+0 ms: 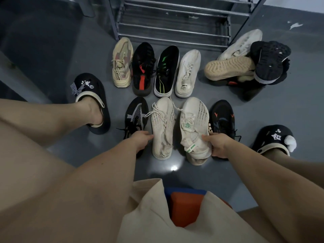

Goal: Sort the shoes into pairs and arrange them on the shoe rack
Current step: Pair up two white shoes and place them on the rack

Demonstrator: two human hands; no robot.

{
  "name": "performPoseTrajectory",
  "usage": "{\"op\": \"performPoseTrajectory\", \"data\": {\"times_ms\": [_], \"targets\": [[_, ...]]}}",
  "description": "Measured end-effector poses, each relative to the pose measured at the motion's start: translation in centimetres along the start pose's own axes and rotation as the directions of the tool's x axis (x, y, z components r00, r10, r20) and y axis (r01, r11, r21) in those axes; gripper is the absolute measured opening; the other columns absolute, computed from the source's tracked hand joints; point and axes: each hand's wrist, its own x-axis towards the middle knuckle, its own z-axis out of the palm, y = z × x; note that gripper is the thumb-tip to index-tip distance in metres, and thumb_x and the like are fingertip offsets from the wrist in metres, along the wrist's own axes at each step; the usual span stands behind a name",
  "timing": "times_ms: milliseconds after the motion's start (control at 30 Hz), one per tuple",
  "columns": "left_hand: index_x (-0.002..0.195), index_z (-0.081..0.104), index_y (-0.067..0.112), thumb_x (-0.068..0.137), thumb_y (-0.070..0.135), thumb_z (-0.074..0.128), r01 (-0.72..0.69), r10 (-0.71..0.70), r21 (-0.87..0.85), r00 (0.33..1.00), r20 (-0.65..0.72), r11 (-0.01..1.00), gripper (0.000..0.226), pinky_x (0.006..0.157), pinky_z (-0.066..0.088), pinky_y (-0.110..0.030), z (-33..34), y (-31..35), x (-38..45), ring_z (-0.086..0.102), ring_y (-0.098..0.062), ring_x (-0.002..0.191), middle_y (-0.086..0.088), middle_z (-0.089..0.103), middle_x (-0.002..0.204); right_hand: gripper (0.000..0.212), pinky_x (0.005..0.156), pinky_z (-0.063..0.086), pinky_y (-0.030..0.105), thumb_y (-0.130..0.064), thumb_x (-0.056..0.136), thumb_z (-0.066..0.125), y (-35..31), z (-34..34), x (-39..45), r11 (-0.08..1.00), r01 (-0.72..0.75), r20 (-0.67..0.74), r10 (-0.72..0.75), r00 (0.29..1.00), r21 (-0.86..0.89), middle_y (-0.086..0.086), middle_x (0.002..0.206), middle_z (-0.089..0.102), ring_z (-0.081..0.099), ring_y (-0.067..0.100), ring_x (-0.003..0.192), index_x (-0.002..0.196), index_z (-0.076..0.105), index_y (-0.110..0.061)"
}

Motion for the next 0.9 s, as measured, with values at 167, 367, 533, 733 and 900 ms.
{"op": "performPoseTrajectory", "data": {"times_ms": [167,367,533,733,900], "targets": [[0.140,0.039,0.001,0.096,0.019,0.052,-0.001,-0.004,0.118,0.999,0.041,0.993,0.049,0.100,0.039,-0.031,1.0,-0.1,0.4,0.048,-0.025,0.120,-0.015,0.047,0.140,0.036,0.088,0.044,0.044,-0.006,0.097,0.049,0.6,0.6,0.7,0.999,0.021,-0.048,-0.022,0.999,-0.027,0.017,0.136,0.054,0.051,0.035,0.123,0.132,0.048,-0.001],[0.131,0.052,0.003,0.096,0.014,0.050,-0.040,0.042,0.126,0.999,-0.015,0.991,0.037,0.101,0.041,-0.034,1.3,0.3,0.8,0.052,-0.031,0.121,-0.015,0.057,0.131,0.038,0.084,0.047,0.054,-0.006,0.097,0.049,2.0,1.3,1.0,0.988,-0.046,-0.048,0.039,0.998,-0.146,0.017,0.135,0.052,0.051,0.039,0.121,0.135,0.044,-0.003],[0.140,0.039,0.001,0.096,0.023,0.052,0.035,-0.035,0.128,0.999,-0.003,0.991,0.051,0.106,0.038,-0.035,1.6,-0.4,1.1,0.046,-0.029,0.125,-0.014,0.047,0.140,0.038,0.077,0.049,0.055,-0.007,0.096,0.051,2.4,2.2,1.3,0.989,-0.058,-0.010,0.057,0.998,-0.139,0.017,0.135,0.050,0.052,0.041,0.118,0.133,0.043,-0.005],[0.142,0.037,0.006,0.092,0.031,0.055,0.108,-0.116,0.121,0.991,0.061,0.987,0.058,0.110,0.035,-0.044,2.8,-1.5,2.2,0.043,-0.030,0.131,-0.012,0.044,0.144,0.046,0.085,0.052,0.056,-0.011,0.094,0.054,2.9,2.1,2.9,0.971,0.028,-0.101,-0.054,0.993,-0.238,0.014,0.133,0.052,0.052,0.039,0.117,0.139,0.041,-0.009],[0.138,0.040,0.001,0.090,0.022,0.059,0.109,-0.118,0.149,0.992,0.053,0.983,0.056,0.105,0.042,-0.043,3.5,-1.8,3.0,0.051,-0.032,0.123,-0.016,0.051,0.137,0.045,0.089,0.046,0.033,-0.013,0.094,0.054,3.2,1.2,4.2,0.930,0.059,-0.119,-0.108,0.987,-0.362,0.014,0.130,0.056,0.052,0.033,0.120,0.137,0.044,-0.005]]}}
